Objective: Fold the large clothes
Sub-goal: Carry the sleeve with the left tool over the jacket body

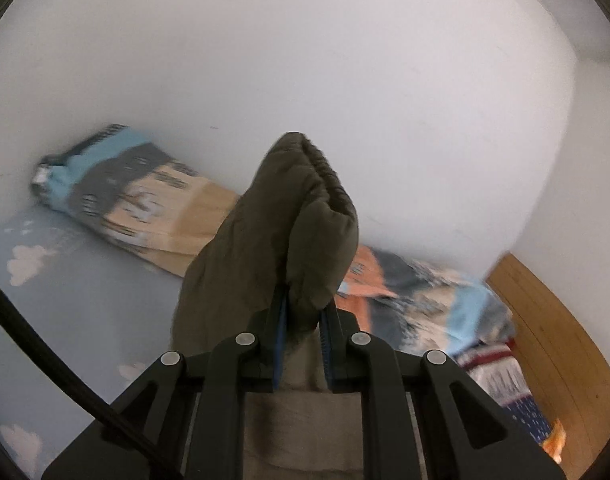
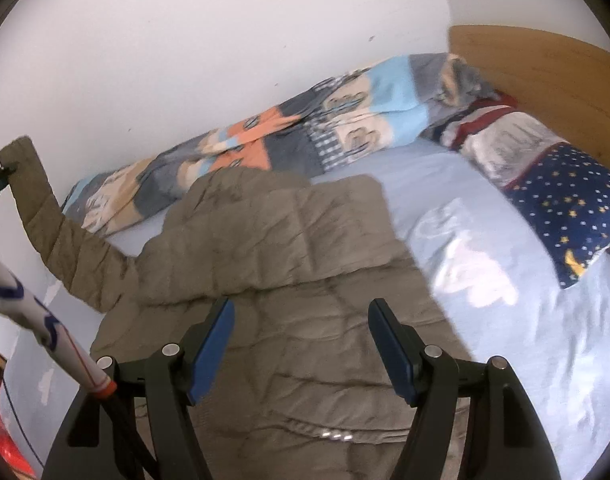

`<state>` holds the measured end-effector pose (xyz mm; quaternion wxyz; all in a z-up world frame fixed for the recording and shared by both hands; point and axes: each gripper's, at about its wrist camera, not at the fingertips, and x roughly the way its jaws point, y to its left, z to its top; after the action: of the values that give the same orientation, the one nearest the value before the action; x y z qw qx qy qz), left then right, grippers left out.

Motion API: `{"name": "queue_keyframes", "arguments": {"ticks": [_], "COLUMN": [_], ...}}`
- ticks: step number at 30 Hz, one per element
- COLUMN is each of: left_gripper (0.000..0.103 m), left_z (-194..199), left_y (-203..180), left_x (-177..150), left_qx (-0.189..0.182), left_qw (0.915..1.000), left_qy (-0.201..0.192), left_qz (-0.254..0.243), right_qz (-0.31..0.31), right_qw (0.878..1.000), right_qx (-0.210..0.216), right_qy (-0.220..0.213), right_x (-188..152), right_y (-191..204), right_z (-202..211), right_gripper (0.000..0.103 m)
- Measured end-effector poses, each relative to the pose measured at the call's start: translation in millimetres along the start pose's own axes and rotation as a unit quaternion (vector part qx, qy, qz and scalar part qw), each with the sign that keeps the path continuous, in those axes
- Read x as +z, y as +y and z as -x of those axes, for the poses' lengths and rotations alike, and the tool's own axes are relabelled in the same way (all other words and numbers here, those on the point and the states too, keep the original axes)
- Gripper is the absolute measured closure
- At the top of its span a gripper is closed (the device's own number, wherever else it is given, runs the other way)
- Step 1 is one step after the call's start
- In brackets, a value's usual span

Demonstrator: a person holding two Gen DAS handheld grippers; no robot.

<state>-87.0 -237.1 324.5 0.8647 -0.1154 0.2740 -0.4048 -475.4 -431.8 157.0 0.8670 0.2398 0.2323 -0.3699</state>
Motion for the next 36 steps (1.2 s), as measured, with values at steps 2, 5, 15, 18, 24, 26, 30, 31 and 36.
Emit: {"name": "queue_keyframes", "arguments": {"ticks": [2, 5, 15, 18, 24, 26, 30, 31, 36], "left_gripper": [0.089, 0.089, 0.089, 0.089, 0.089, 0.089, 0.089, 0.089, 0.056], "left_z": [-9.5, -26.7, -111.8, -132.5, -166.2, -174.1, -186.8, -188.2, -195.0], "left_y": [-34.3, -75.3, -175.9, -194.5, -206.6, -210.8, -211.1, -209.6, -206.7], "left_x": [-13.4, -36.5, -163.7, -205.6, -279.4, -296.1, -318.0, -318.0, -327.0], "left_qx": [-0.016, -0.032, -0.039, -0.032, -0.005, 0.003, 0.015, 0.016, 0.005], "left_qw": [0.9997, 0.9985, 0.9867, 0.9806, 0.9665, 0.9622, 0.9553, 0.9540, 0.9456], "left_qy": [0.014, 0.033, 0.132, 0.161, 0.210, 0.221, 0.234, 0.237, 0.271], "left_qz": [-0.013, -0.028, -0.087, -0.108, -0.148, -0.160, -0.180, -0.182, -0.180], "right_qz": [-0.013, -0.037, -0.081, -0.095, -0.108, -0.109, -0.113, -0.113, -0.111], "right_qw": [1.000, 0.999, 0.996, 0.995, 0.994, 0.994, 0.994, 0.994, 0.994], "right_qx": [-0.008, -0.018, -0.015, -0.012, -0.012, -0.012, -0.011, -0.011, -0.013], "right_qy": [-0.014, -0.024, -0.020, -0.015, -0.010, -0.009, -0.005, -0.003, 0.000], "right_x": [6.1, 12.7, 20.0, 20.7, 20.9, 20.8, 20.5, 20.2, 19.7], "right_y": [-14.0, -33.5, -78.1, -87.0, -97.1, -98.3, -99.3, -98.9, -96.7], "right_z": [7.8, 14.4, 24.6, 24.9, 25.0, 24.0, 21.6, 20.9, 17.7], "right_gripper": [0.029, 0.029, 0.029, 0.029, 0.029, 0.029, 0.029, 0.029, 0.029]}}
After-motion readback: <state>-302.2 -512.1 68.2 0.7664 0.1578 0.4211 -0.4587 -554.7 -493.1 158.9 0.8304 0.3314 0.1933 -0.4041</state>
